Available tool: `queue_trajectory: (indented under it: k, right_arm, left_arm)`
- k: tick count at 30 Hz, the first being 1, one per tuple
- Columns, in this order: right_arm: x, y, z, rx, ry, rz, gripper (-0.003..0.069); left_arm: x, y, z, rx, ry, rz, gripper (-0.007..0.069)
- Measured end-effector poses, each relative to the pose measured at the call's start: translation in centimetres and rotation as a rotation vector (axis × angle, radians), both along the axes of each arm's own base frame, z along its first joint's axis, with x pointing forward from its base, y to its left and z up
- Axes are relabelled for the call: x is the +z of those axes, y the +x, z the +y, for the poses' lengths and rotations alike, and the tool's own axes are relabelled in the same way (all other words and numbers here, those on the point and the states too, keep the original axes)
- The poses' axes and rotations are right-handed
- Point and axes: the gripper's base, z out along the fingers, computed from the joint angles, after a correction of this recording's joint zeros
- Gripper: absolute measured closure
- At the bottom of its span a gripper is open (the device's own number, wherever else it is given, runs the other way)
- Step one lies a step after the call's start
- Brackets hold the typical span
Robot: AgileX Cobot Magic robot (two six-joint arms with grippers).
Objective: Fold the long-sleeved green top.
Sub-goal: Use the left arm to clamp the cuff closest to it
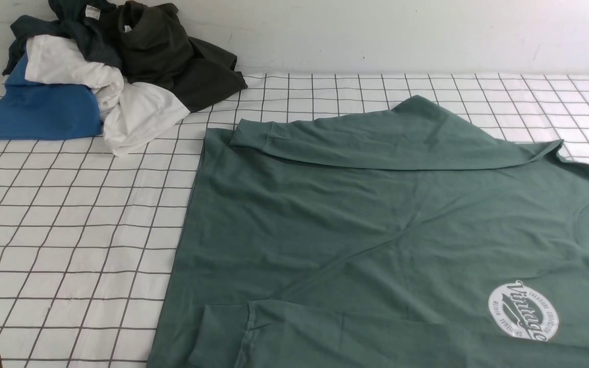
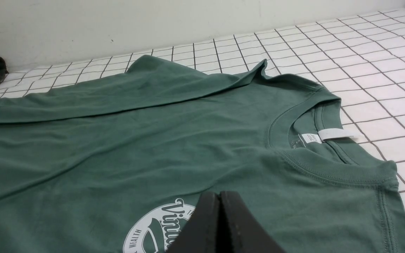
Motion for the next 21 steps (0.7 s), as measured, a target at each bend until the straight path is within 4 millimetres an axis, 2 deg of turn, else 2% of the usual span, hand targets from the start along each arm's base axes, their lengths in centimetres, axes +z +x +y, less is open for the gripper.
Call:
queue_trajectory:
  k: [21]
  right_arm:
    - [0.0, 0.0, 0.0, -0.011, 0.056, -0.004, 0.0675]
  left_arm:
    - [0.0, 0.0, 0.0, 0.0, 0.0, 0.0, 0.0631]
